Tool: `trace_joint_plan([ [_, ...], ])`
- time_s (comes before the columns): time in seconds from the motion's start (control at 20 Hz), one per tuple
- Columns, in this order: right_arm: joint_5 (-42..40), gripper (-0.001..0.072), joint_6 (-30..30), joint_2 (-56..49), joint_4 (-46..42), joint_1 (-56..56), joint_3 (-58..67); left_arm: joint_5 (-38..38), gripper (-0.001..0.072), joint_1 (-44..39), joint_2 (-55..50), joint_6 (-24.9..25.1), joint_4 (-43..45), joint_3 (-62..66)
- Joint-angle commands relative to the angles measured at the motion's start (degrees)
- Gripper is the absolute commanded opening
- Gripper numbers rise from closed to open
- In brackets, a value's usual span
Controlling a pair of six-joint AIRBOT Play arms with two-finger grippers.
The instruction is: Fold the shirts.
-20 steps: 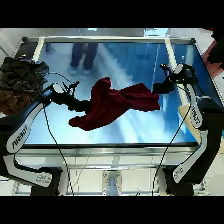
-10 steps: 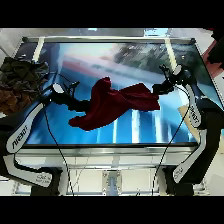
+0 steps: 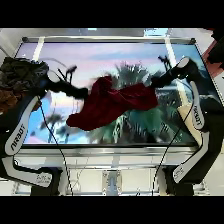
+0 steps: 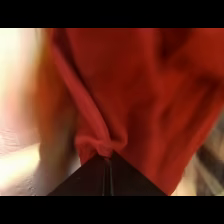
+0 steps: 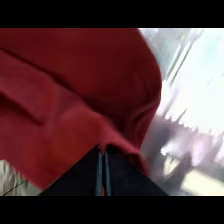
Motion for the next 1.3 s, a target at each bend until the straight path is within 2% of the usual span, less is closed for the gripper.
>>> trace_joint_plan([
  [0.0,2.97,0.0026,-0.83,8.74,-4.96,-0.02,4.92,-4.20,0.0010,0.04,3.15,-1.03,3.50,14.60],
  [0.25,5.53,0.0026,-0.52,27.52,-5.81,-1.16,8.07,-16.81,0.0010,0.02,15.13,-4.20,17.79,31.01],
  [0.35,5.68,0.0025,0.22,35.95,-5.84,-2.23,8.11,-18.56,0.0010,0.02,22.34,-4.20,22.47,33.16],
  [0.5,1.99,0.0023,0.90,48.22,-7.54,-3.43,8.13,-15.32,0.0010,0.02,33.79,-4.68,23.78,33.31],
  [0.7,-7.72,0.0022,1.42,57.96,-14.23,-3.52,10.12,-4.66,0.0009,0.02,43.58,-5.90,23.80,33.31],
  [0.8,-11.80,0.0022,2.25,58.53,-14.82,-3.50,10.56,-3.15,0.0009,0.02,44.41,-5.92,23.78,33.27],
  [0.95,-12.44,0.0022,2.56,53.99,-12.15,-3.50,9.20,-9.94,0.0009,0.00,39.74,-7.21,23.74,33.05],
  [1.1,-11.78,0.0023,2.54,44.46,-5.97,-3.50,4.90,-18.36,0.0009,-0.07,29.73,-7.41,23.32,30.14],
  [1.25,-12.00,0.0024,2.43,31.54,1.79,-3.43,-1.22,-18.18,0.0009,-0.09,18.34,-7.37,23.12,23.04],
])
